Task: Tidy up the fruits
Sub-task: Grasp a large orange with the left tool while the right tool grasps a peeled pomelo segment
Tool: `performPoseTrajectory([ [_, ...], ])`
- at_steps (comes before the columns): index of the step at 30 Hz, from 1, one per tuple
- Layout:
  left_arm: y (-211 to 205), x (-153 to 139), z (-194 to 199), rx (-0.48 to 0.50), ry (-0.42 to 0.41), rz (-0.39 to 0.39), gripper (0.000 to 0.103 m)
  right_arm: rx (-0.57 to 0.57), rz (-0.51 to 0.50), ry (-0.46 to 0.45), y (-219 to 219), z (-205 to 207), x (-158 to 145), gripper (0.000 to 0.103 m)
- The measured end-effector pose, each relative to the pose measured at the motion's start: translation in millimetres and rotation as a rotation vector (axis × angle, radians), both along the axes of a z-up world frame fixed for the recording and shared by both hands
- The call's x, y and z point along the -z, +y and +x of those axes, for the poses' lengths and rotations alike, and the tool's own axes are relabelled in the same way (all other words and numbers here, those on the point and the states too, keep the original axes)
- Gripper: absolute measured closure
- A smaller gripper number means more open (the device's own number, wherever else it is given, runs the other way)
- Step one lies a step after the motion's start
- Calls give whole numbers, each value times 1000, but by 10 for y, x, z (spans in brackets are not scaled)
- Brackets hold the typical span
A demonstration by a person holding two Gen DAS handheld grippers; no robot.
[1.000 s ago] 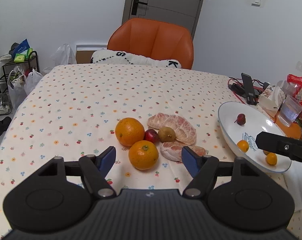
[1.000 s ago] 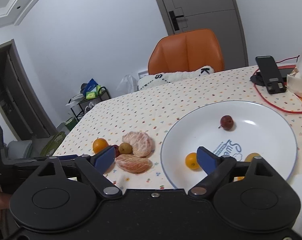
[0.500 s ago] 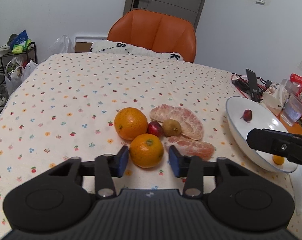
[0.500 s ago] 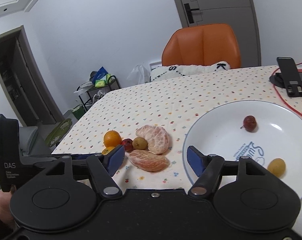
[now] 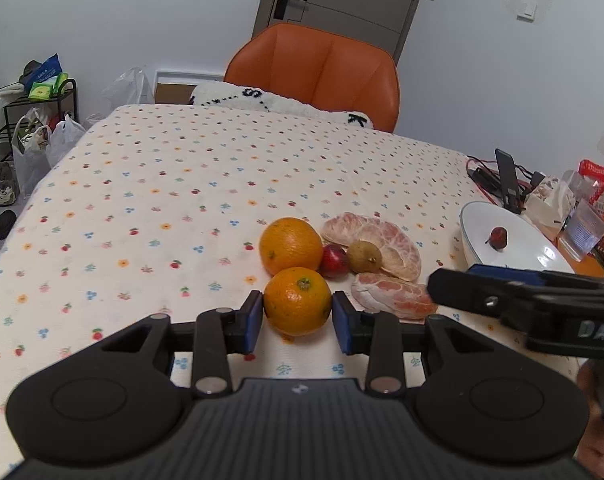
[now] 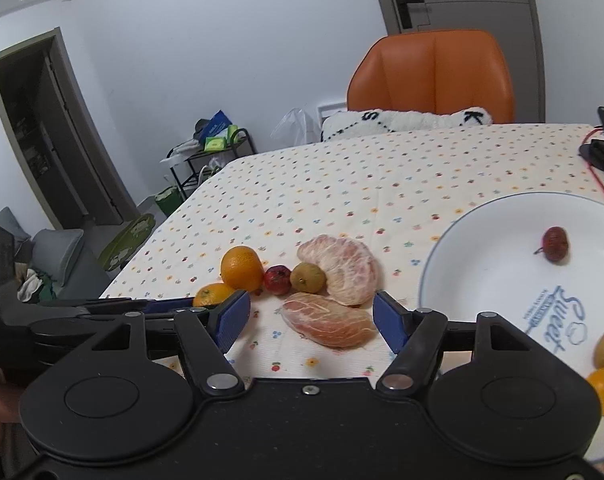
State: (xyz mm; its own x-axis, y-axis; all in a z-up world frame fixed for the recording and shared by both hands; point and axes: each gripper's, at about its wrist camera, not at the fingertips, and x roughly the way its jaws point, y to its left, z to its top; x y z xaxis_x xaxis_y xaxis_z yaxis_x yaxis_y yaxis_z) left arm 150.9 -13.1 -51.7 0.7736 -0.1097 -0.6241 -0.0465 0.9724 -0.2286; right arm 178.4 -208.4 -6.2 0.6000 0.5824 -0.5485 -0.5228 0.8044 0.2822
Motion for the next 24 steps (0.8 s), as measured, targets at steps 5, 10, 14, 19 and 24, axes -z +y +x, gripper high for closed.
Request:
performPoseTrajectory([
  [5, 62, -37, -60, -13, -6, -1, 67, -19, -16, 6, 121, 52, 43, 36],
  [10, 131, -47, -116, -33, -7, -1, 67, -35, -33, 15, 187, 109, 99, 42],
  [14, 159, -44, -142, -40, -7, 0, 67, -34, -44, 12, 184, 62, 104, 45],
  [19, 167, -36, -155, -41, -6, -1, 67, -40, -39, 30, 164, 29, 106, 53],
  [24, 186, -24, -168, -47, -5, -3, 67, -77, -13, 72, 162, 7, 84, 62],
])
